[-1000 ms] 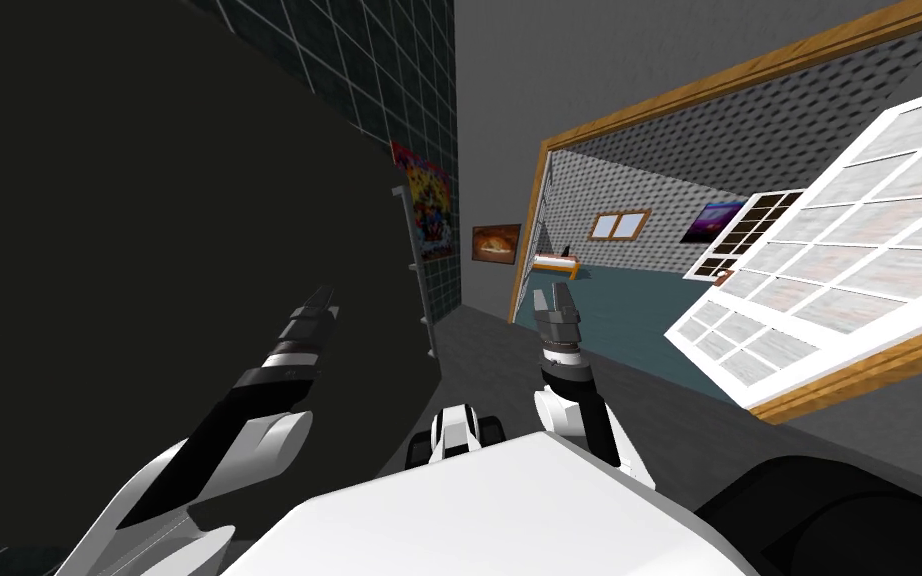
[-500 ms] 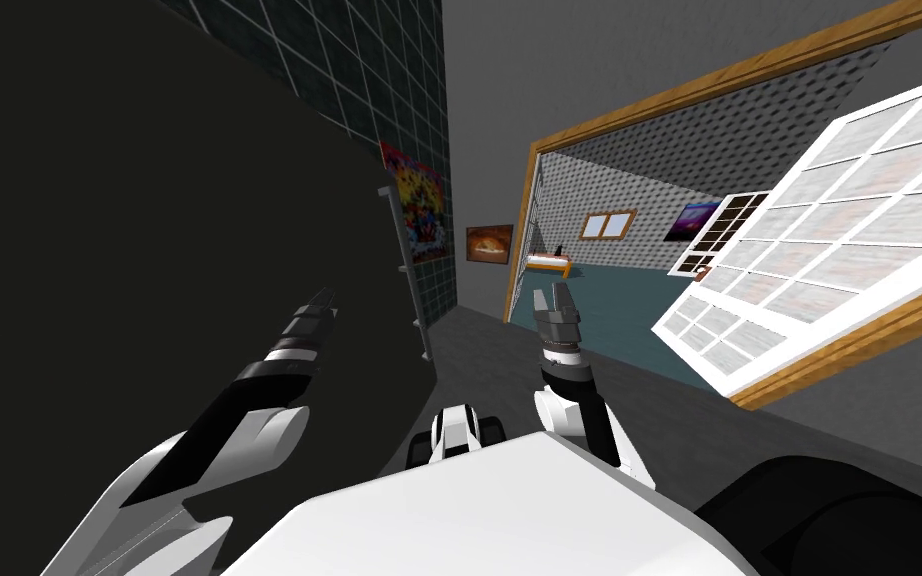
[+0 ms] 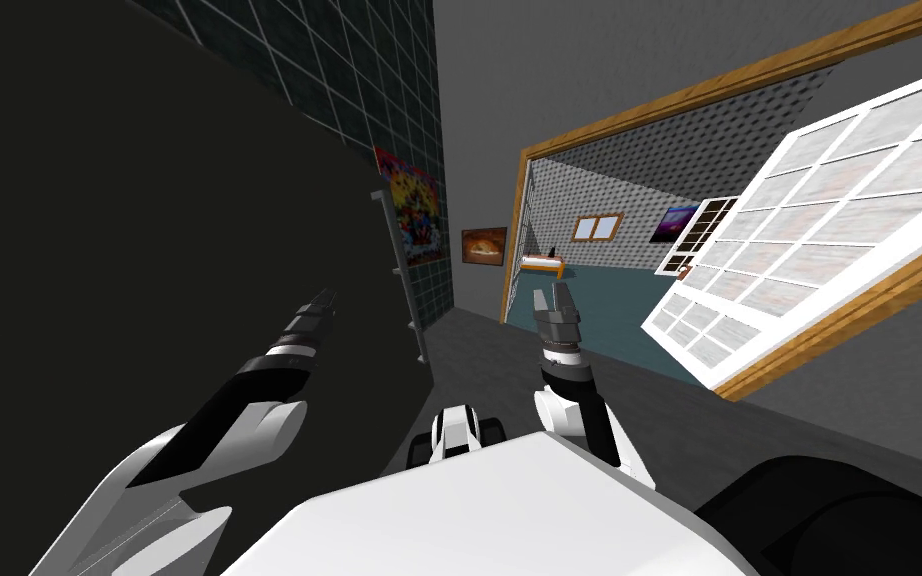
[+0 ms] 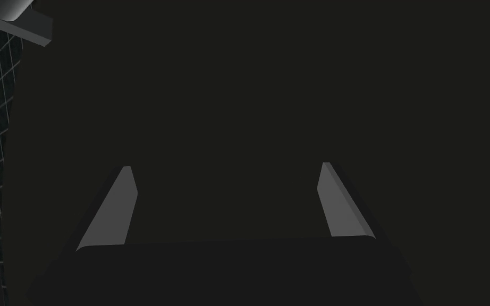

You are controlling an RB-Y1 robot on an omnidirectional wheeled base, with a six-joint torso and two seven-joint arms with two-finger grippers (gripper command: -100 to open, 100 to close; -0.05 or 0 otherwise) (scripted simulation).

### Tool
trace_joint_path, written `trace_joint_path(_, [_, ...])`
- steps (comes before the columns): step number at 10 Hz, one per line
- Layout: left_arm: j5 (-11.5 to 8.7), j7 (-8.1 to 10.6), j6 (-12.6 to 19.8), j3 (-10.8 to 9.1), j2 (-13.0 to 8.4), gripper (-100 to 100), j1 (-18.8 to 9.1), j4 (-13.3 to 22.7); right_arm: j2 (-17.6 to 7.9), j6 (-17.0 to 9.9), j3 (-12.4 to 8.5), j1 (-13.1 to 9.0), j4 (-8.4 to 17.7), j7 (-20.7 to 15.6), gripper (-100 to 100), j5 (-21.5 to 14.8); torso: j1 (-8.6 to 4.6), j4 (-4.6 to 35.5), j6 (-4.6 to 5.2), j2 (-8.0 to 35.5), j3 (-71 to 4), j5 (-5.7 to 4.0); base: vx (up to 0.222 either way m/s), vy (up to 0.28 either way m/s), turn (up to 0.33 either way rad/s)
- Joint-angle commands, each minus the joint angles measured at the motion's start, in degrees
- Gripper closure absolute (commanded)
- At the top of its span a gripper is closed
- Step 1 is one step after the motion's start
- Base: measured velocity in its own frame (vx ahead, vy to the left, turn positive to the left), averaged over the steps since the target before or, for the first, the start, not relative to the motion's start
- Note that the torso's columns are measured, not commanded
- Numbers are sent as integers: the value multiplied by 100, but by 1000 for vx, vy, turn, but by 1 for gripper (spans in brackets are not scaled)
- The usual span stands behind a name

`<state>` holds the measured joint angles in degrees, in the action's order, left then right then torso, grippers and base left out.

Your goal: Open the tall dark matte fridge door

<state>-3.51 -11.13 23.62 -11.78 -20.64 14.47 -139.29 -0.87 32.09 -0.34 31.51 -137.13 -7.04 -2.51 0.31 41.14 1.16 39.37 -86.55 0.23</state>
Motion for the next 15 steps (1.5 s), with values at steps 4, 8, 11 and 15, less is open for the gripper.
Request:
trace_joint_path(4, [-34, -71, 918, -195, -274, -100, -283, 130, 0, 0, 0, 1, -1, 0, 0, 0, 35, 19, -29, 34, 23, 6, 27, -48, -98])
trace_joint_path(8, [-34, -124, 1516, -322, -442, -100, -449, 157, 0, 0, 0, 1, 0, 0, 0, 0, 48, 21, -35, 40, 30, 13, 27, -39, -86])
trace_joint_path(11, [-34, -150, 1962, -383, -532, -100, -527, 160, 0, 0, 0, 0, 0, 0, 0, 0, 52, 19, -23, 22, 17, 13, 18, -31, -81])
trace_joint_path(15, [-35, -199, 2499, -496, -720, -100, -671, 133, 0, 0, 0, 0, 0, 0, 0, 0, 64, 26, -15, 27, 18, 11, 20, -30, -70])
